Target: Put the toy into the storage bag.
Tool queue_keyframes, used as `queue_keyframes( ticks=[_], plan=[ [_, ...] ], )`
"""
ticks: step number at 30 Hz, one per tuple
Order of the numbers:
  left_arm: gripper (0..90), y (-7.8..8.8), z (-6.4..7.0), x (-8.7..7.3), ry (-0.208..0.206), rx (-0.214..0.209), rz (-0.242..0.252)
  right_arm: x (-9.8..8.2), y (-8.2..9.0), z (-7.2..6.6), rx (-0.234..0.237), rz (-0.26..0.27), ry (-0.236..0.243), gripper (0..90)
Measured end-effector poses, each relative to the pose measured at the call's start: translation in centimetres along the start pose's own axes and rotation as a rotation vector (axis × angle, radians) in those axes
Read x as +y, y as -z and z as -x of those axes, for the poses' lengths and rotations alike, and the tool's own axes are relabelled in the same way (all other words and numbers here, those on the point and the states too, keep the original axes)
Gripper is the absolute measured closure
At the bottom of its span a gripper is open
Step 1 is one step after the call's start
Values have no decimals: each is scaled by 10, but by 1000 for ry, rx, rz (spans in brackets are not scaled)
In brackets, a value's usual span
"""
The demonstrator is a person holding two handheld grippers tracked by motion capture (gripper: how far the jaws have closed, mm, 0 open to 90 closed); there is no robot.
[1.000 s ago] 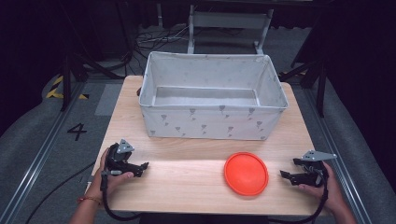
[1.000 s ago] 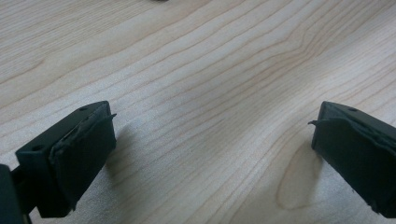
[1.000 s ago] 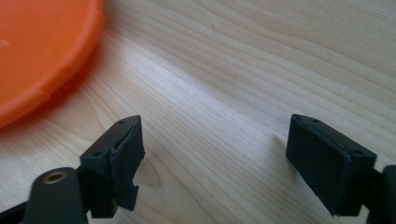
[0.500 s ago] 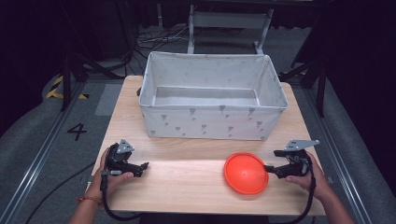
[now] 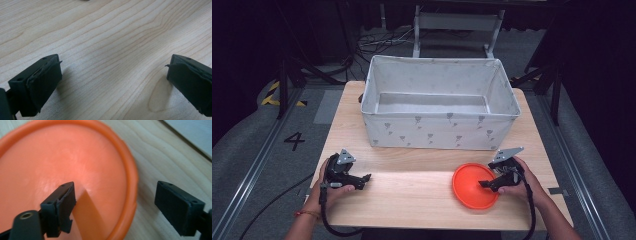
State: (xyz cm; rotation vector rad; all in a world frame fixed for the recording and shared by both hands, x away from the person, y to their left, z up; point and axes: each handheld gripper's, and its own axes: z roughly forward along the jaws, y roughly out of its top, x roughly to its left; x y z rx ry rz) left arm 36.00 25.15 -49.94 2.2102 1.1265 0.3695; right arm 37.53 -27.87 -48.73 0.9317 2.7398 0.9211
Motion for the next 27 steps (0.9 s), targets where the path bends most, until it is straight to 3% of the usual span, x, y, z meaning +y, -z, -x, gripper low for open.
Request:
queue_keyframes(
  ticks=[3, 6, 9, 10, 11, 16, 19, 24, 27],
  plan=[
    [1, 0, 0, 0, -7, -3, 3, -3, -1, -8, 6, 15, 24, 153],
    [1, 0, -1, 0, -8, -5, 2, -3, 0, -12, 16, 15, 39, 211],
    [1, 0, -1, 0, -8, -5, 2, -2, 1, -13, 14, 11, 35, 230],
    [2, 0, -1, 0, -8, -4, 3, -2, 1, -13, 18, 11, 26, 271],
    [2, 0, -1, 0, -8, -4, 3, -1, 3, -9, 26, 28, -8, 376],
    [3, 0, -1, 0, -11, -5, 1, -2, 4, -2, 61, 52, -52, 507],
    [3, 0, -1, 0, -10, -5, 3, -3, 10, 5, 108, 93, -90, 645],
    [3, -1, -1, 0, -10, -6, 4, -2, 20, 5, 128, 127, -73, 715],
    [3, -1, -1, 0, -11, -6, 4, 0, 35, 1, 166, 198, -41, 783]
  ],
)
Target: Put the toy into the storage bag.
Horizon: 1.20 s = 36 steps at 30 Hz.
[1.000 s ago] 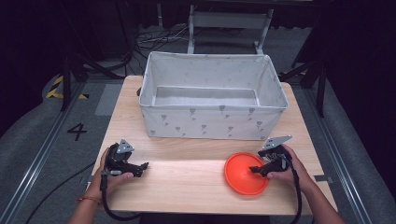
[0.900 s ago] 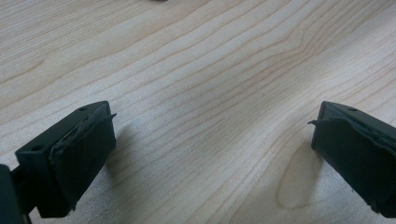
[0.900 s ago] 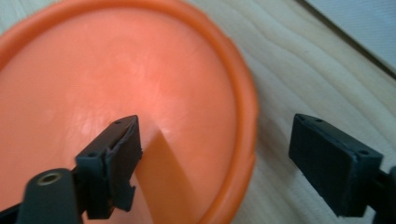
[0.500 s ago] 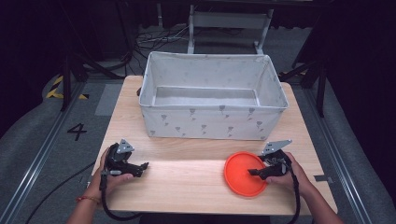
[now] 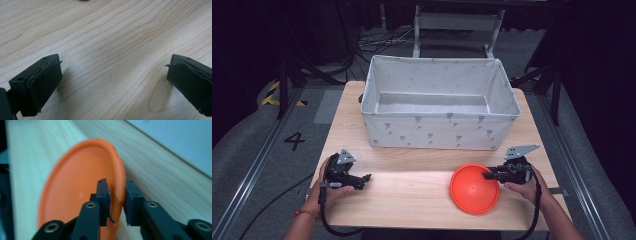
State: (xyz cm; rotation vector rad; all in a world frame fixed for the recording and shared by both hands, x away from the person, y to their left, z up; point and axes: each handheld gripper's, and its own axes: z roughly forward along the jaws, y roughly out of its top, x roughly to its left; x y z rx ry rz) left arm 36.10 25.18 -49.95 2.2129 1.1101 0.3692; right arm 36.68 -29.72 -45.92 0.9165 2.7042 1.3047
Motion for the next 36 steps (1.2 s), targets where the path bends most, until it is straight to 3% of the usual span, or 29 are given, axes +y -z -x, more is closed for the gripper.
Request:
queue_keyframes(
  ticks=[4, 7, 13, 21, 36],
  plan=[
    [3, 0, 0, 0, -2, 0, -2, 10, 16, -18, 9, 30, 87, 812],
    [4, 0, 0, 0, -2, -1, -2, 14, 20, -24, 7, 32, 116, 818],
    [4, 0, 0, 0, 1, 1, -2, 30, 33, -43, -57, -8, 221, 820],
    [4, 0, 0, 0, 4, 3, -1, 43, 47, -48, -115, -35, 263, 820],
    [4, 1, 1, 0, 7, 8, -2, 58, 102, -53, -217, 2, 289, 819]
  ],
)
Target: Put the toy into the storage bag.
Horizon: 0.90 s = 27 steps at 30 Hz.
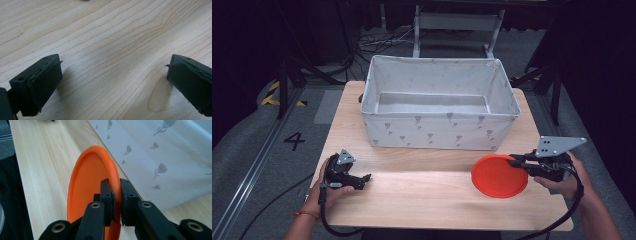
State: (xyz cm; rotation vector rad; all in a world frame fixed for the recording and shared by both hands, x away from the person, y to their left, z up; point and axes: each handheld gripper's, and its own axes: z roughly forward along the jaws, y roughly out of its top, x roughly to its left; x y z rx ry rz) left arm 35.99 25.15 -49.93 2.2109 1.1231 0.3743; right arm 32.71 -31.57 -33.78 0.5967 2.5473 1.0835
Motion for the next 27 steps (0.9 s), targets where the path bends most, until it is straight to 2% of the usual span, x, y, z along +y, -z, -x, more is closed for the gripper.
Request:
queue_keyframes(
  ticks=[8, 13, 17, 20, 27],
  plan=[
    [4, 0, 0, 0, -8, 5, 5, 12, 17, 7, -39, -1, 5, 820],
    [4, 0, 0, 0, 0, 1, 0, 23, 28, 9, -33, 12, 18, 819],
    [4, 0, 0, 0, -1, 1, -1, 32, 35, 11, -48, 15, 32, 819],
    [4, 0, 0, 0, 0, 1, 1, 40, 41, 13, -55, 37, 35, 819],
    [4, 0, 0, 0, 0, -1, 1, 58, 51, 16, -63, 39, 64, 819]
  ],
)
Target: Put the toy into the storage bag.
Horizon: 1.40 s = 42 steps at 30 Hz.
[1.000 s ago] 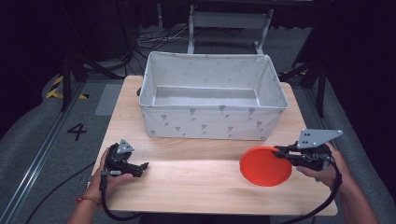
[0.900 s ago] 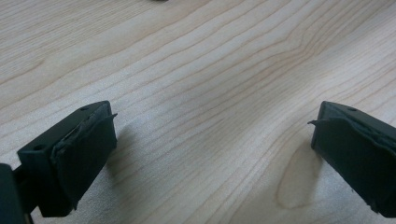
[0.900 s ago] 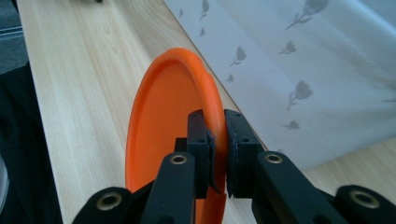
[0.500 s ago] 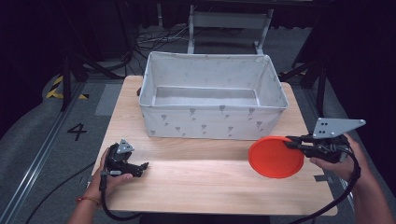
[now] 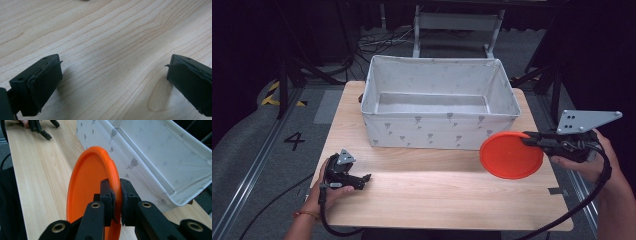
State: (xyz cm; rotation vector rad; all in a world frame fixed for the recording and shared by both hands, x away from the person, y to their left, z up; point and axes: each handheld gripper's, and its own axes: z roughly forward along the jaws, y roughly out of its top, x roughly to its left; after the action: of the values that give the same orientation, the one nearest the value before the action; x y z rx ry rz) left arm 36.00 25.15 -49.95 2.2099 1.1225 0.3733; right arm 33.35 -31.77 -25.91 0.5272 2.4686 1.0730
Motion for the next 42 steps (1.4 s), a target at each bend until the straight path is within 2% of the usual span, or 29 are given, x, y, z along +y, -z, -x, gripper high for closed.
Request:
queue_keyframes(
  ticks=[7, 15, 26, 34, 42],
  plan=[
    [4, 0, 0, 0, -2, 2, 1, 22, 12, 9, -31, 18, 17, 819],
    [4, 0, 0, 0, 0, 1, 0, 41, 17, 19, -59, 29, 23, 819],
    [4, 0, 0, 0, 1, -1, -1, 66, 25, 46, -107, 58, 5, 819],
    [4, 0, 0, 0, 0, 2, -1, 80, 18, 64, -139, 65, -8, 819],
    [4, 0, 0, 0, 0, -1, 0, 96, -1, 88, -163, 43, -16, 819]
  ],
)
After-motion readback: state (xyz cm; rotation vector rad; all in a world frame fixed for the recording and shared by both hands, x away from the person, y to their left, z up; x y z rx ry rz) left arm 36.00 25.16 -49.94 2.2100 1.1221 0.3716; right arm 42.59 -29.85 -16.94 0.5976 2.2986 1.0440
